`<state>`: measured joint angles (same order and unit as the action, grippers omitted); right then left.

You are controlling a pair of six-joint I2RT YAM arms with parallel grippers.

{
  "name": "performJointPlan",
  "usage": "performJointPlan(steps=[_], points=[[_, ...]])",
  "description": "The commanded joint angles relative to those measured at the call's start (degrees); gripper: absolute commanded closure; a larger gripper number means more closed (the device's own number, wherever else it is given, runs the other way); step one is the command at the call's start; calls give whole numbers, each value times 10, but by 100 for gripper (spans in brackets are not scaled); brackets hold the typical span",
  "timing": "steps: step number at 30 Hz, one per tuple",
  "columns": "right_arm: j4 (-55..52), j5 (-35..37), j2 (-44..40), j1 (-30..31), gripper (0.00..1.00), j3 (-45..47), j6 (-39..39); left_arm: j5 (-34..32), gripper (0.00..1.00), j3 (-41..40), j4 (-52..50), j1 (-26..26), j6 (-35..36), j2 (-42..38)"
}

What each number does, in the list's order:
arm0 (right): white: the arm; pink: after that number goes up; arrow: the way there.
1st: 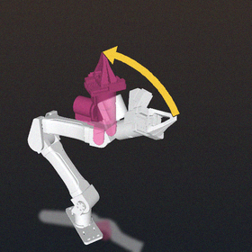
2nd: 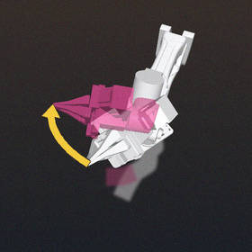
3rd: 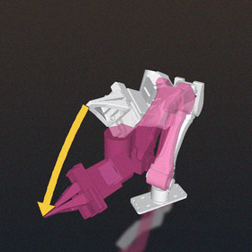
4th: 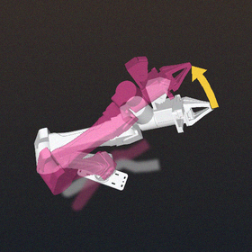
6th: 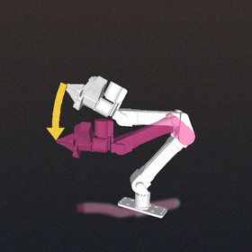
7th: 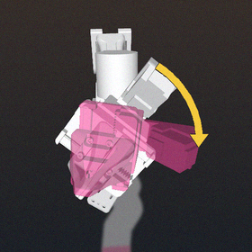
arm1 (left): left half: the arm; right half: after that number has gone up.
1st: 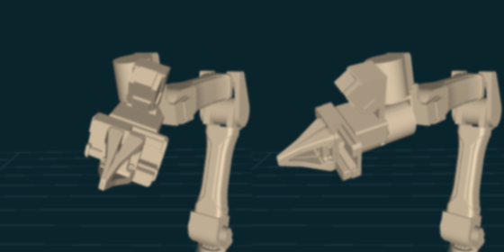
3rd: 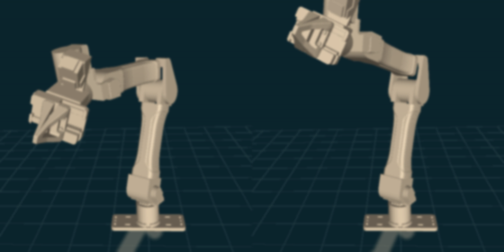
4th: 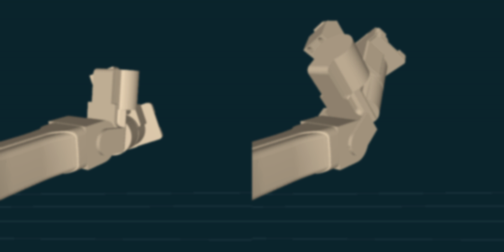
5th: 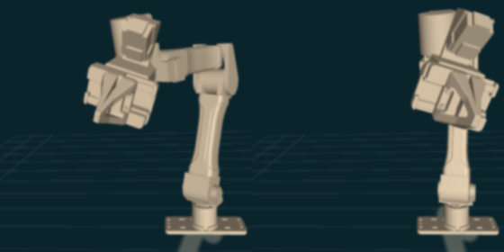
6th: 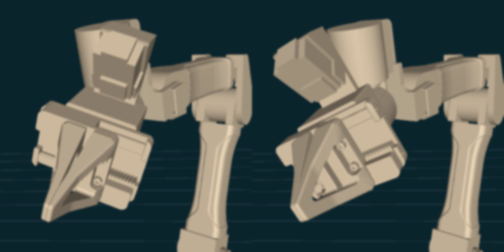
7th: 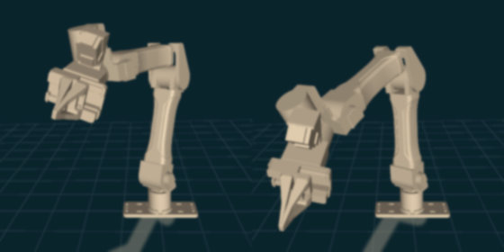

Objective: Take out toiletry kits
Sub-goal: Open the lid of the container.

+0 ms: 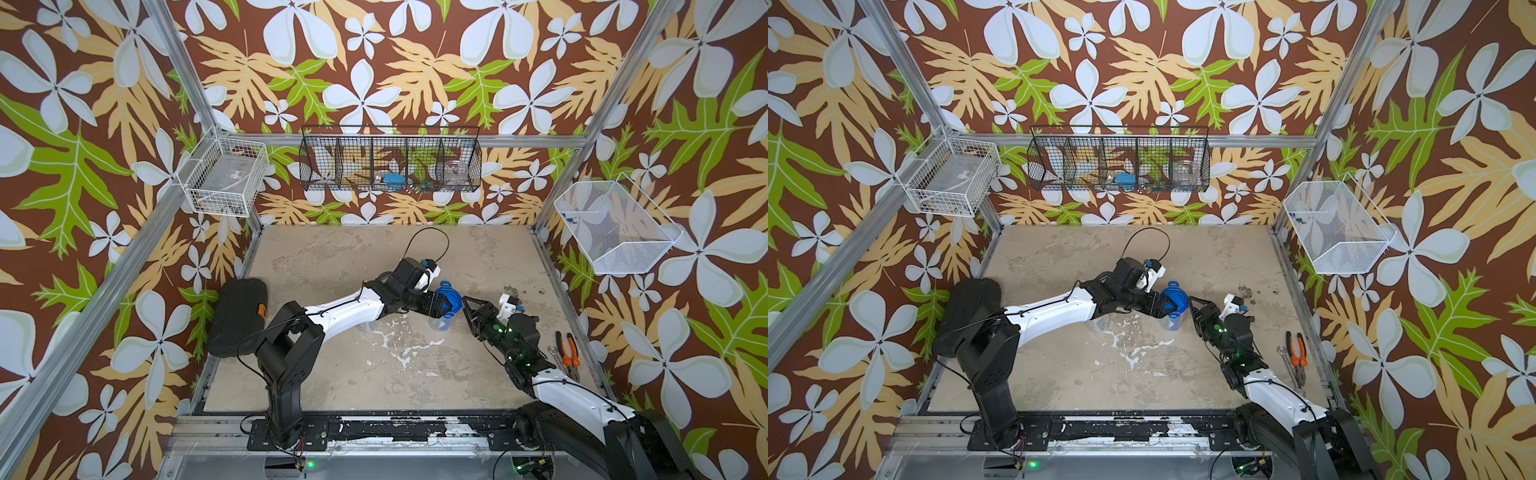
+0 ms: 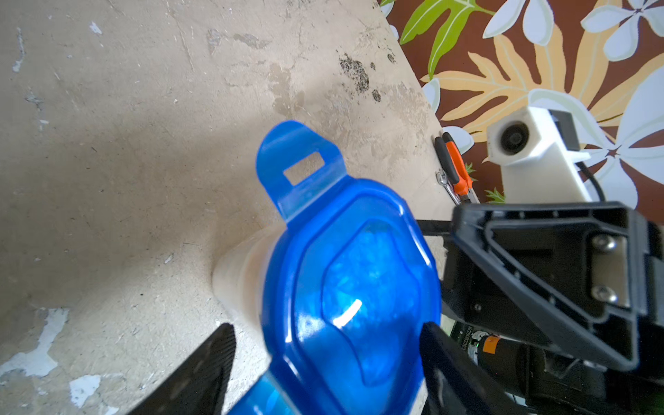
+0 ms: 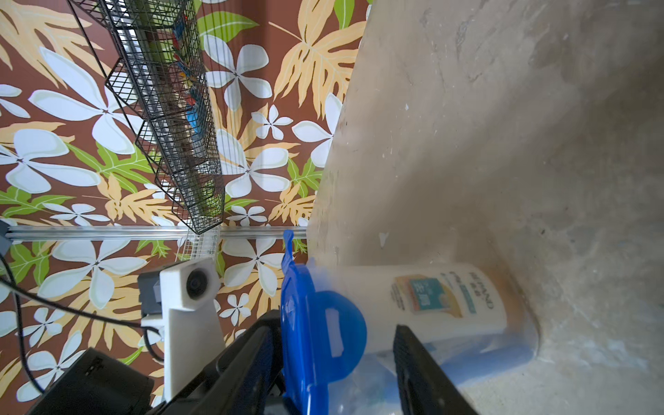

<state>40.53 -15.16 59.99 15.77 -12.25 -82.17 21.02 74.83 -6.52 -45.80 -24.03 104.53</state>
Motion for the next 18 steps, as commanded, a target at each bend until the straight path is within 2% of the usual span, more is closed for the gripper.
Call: performJointPlan(steps=[1, 5, 10, 18], points=[[43, -12, 19, 0, 44, -12, 11, 6, 17, -6, -6, -8, -9, -8], [38, -17, 29, -4, 45, -22, 18, 1, 16, -2, -8, -10, -12, -13], [16, -14, 3, -23, 44, -11, 16, -47, 13, 20, -26, -8, -15, -17], [113, -33, 49, -32, 45, 1, -17, -39, 10, 26, -20, 2, -20, -14]])
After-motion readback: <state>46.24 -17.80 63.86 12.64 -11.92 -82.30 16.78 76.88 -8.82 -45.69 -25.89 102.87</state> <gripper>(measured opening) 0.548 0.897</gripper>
